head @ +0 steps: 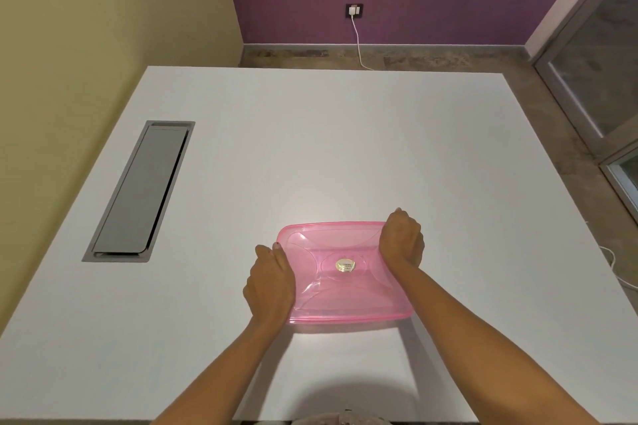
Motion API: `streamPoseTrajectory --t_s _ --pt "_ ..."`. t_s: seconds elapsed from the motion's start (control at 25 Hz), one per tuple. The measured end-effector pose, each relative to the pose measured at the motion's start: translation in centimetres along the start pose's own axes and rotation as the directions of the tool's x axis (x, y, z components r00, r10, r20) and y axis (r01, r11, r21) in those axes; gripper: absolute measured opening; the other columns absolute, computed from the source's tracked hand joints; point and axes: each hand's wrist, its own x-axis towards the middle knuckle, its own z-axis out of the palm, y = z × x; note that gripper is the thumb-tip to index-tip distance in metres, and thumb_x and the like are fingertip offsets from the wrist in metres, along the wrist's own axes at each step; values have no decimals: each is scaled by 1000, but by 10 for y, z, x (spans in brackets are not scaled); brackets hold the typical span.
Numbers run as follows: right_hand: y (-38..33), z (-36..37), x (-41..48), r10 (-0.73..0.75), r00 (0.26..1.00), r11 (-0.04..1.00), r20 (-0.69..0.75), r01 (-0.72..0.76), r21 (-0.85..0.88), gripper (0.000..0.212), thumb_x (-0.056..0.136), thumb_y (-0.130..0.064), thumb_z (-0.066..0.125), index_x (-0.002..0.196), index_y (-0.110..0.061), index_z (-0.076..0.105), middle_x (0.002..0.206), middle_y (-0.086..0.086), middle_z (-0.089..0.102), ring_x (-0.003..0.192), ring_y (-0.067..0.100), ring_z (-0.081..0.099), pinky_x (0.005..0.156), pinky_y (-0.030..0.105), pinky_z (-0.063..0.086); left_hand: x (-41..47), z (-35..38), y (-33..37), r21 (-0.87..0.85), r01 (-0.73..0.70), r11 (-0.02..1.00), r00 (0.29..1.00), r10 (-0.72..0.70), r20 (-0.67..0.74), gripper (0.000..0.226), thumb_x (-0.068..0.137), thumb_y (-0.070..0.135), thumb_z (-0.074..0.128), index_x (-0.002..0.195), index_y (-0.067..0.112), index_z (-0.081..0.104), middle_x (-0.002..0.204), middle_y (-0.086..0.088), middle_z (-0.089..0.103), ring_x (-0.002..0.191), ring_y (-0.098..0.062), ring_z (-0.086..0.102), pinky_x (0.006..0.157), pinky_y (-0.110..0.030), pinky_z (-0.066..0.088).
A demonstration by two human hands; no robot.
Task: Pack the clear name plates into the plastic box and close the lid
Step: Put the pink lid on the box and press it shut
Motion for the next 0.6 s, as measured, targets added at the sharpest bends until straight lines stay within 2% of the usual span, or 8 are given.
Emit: streamPoseTrajectory --t_s 0.28,0.52,0.6 --pt "-1 2 1 27 999 1000 -18 -27 -3 26 94 0 34 86 3 58 89 23 66 82 41 63 67 40 50 1 4 -5 -12 -34 999 998 33 -49 22 96 23 25 85 11 39 62 0 47 59 -31 47 57 -34 35" --pt "-2 -6 3 33 999 996 27 -35 78 30 97 -7 31 88 5 57 91 24 64 86 41 61 73 44 50 3 6 -4 -23 12 1000 998 -13 -57 25 97 28 26 81 12 38 55 6 40 58 -31 46 57 -33 33" --pt "2 -12 -8 44 999 992 24 -46 121 33 100 -19 29 94 1 55 95 22 62 88 41 60 74 44 48 3 7 -4 -23 38 999 998 -39 -57 28 97 32 26 80 13 37 54 6 39 59 -30 45 59 -34 34"
